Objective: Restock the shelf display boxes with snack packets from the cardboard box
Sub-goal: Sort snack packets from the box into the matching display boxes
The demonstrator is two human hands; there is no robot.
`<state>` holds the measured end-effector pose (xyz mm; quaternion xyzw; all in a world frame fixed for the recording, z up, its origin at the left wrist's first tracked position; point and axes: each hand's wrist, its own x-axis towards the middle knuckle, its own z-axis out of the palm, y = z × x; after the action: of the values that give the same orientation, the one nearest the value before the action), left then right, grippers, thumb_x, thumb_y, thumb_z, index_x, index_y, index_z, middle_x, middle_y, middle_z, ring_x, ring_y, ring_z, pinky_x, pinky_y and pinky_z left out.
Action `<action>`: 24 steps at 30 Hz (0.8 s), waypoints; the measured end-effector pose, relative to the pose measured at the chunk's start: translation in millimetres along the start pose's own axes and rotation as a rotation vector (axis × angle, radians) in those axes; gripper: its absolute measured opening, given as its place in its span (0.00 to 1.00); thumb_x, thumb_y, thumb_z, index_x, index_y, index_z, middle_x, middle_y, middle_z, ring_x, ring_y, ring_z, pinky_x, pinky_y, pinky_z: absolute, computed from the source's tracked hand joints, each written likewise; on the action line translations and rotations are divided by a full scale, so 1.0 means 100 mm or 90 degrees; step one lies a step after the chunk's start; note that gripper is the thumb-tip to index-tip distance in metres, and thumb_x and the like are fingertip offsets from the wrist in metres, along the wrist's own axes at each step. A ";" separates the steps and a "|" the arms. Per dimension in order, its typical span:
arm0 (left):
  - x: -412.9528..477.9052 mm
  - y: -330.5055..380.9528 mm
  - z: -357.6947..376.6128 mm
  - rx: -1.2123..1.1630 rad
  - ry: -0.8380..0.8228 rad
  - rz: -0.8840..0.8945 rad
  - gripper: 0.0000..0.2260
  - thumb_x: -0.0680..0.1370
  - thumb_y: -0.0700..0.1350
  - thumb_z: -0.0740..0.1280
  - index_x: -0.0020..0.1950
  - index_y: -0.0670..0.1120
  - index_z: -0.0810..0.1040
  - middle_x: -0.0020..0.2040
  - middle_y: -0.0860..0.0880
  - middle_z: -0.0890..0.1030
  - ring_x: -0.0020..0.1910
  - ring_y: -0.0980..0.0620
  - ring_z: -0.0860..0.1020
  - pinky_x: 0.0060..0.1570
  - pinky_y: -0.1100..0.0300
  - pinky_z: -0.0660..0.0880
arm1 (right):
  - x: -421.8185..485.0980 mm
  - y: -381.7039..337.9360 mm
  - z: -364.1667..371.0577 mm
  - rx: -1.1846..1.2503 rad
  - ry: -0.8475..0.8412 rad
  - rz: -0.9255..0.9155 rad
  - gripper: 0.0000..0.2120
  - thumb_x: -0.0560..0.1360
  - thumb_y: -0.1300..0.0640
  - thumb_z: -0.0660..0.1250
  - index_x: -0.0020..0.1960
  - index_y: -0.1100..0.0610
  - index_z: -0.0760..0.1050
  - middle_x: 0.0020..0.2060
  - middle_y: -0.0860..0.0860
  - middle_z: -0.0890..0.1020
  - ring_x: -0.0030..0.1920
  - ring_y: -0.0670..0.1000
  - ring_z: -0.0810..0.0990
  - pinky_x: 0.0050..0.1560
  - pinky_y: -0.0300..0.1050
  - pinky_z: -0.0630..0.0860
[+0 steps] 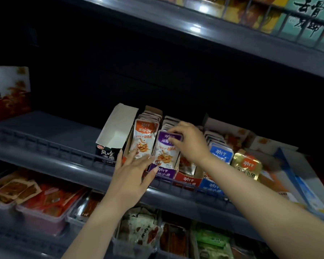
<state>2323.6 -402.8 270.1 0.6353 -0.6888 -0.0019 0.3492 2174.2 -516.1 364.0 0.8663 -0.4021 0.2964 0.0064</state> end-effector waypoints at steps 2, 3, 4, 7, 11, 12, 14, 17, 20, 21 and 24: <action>-0.01 0.00 -0.01 0.011 -0.010 -0.001 0.38 0.71 0.71 0.31 0.74 0.60 0.60 0.74 0.57 0.65 0.77 0.59 0.45 0.73 0.52 0.33 | -0.04 0.00 0.05 -0.062 -0.006 -0.032 0.16 0.74 0.56 0.71 0.61 0.51 0.78 0.48 0.42 0.71 0.55 0.46 0.71 0.55 0.41 0.67; -0.01 0.01 -0.01 0.019 -0.012 -0.001 0.38 0.71 0.71 0.31 0.75 0.60 0.59 0.74 0.57 0.65 0.77 0.58 0.46 0.73 0.52 0.33 | -0.06 0.01 0.05 -0.069 -0.001 -0.026 0.18 0.73 0.56 0.71 0.62 0.50 0.76 0.49 0.43 0.70 0.56 0.47 0.70 0.56 0.41 0.65; -0.01 0.01 -0.01 0.030 -0.012 0.000 0.39 0.71 0.71 0.30 0.75 0.59 0.59 0.74 0.57 0.65 0.77 0.58 0.46 0.74 0.52 0.34 | -0.07 0.01 0.06 -0.069 0.007 -0.014 0.19 0.73 0.55 0.71 0.64 0.50 0.75 0.51 0.44 0.70 0.57 0.47 0.69 0.57 0.40 0.63; -0.05 0.02 -0.03 0.044 0.002 0.011 0.41 0.71 0.71 0.30 0.74 0.57 0.63 0.74 0.56 0.66 0.76 0.59 0.48 0.74 0.51 0.36 | -0.13 0.01 0.03 -0.029 0.030 0.008 0.22 0.73 0.55 0.71 0.66 0.49 0.73 0.58 0.48 0.71 0.60 0.47 0.68 0.61 0.40 0.63; -0.26 0.09 -0.03 -0.034 0.111 0.011 0.25 0.79 0.61 0.47 0.69 0.54 0.71 0.71 0.55 0.70 0.73 0.62 0.53 0.76 0.53 0.44 | -0.43 -0.06 -0.08 0.086 0.068 0.017 0.19 0.75 0.55 0.69 0.66 0.50 0.73 0.61 0.45 0.69 0.62 0.43 0.67 0.63 0.36 0.63; -0.33 0.12 -0.01 -0.049 0.143 0.010 0.22 0.79 0.58 0.50 0.68 0.53 0.72 0.69 0.55 0.72 0.73 0.61 0.56 0.76 0.52 0.47 | -0.57 -0.10 -0.12 0.118 0.074 0.017 0.19 0.75 0.55 0.69 0.65 0.52 0.73 0.60 0.44 0.69 0.61 0.41 0.66 0.63 0.33 0.62; -0.49 0.17 0.04 -0.062 0.183 0.028 0.18 0.80 0.54 0.55 0.65 0.51 0.75 0.67 0.54 0.75 0.72 0.56 0.63 0.74 0.50 0.55 | -0.93 -0.16 -0.16 0.174 0.075 0.020 0.17 0.76 0.56 0.68 0.64 0.53 0.73 0.60 0.44 0.70 0.62 0.40 0.67 0.64 0.30 0.61; -0.78 0.20 0.13 -0.055 0.205 0.098 0.13 0.79 0.48 0.59 0.59 0.46 0.79 0.59 0.52 0.79 0.64 0.53 0.72 0.67 0.54 0.65 | -1.70 -0.23 -0.03 0.248 0.053 0.029 0.11 0.77 0.58 0.66 0.59 0.52 0.75 0.56 0.44 0.73 0.60 0.39 0.71 0.62 0.29 0.64; -1.14 0.11 0.30 -0.003 0.126 0.139 0.12 0.79 0.46 0.59 0.56 0.46 0.80 0.53 0.50 0.81 0.56 0.50 0.76 0.58 0.57 0.68 | -2.59 -0.25 0.36 0.362 -0.038 0.110 0.08 0.77 0.62 0.66 0.52 0.50 0.75 0.52 0.44 0.74 0.53 0.37 0.73 0.53 0.27 0.68; -1.28 0.03 0.40 0.022 0.058 0.128 0.14 0.78 0.48 0.58 0.58 0.46 0.79 0.54 0.50 0.80 0.57 0.49 0.76 0.57 0.57 0.67 | -2.87 -0.24 0.52 0.394 -0.096 0.155 0.08 0.77 0.62 0.66 0.51 0.49 0.75 0.51 0.43 0.73 0.52 0.38 0.74 0.50 0.28 0.69; -1.75 -0.22 0.72 0.071 -0.162 -0.044 0.28 0.76 0.61 0.53 0.71 0.48 0.68 0.69 0.48 0.71 0.67 0.45 0.70 0.65 0.52 0.67 | -3.57 -0.06 1.03 0.401 -0.290 0.276 0.08 0.77 0.55 0.67 0.51 0.43 0.73 0.52 0.43 0.71 0.49 0.40 0.74 0.48 0.31 0.71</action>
<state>2299.3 -286.0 122.0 0.6717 -0.7043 -0.0565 0.2228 2052.0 -290.6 95.1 0.7650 -0.4556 0.2008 -0.4086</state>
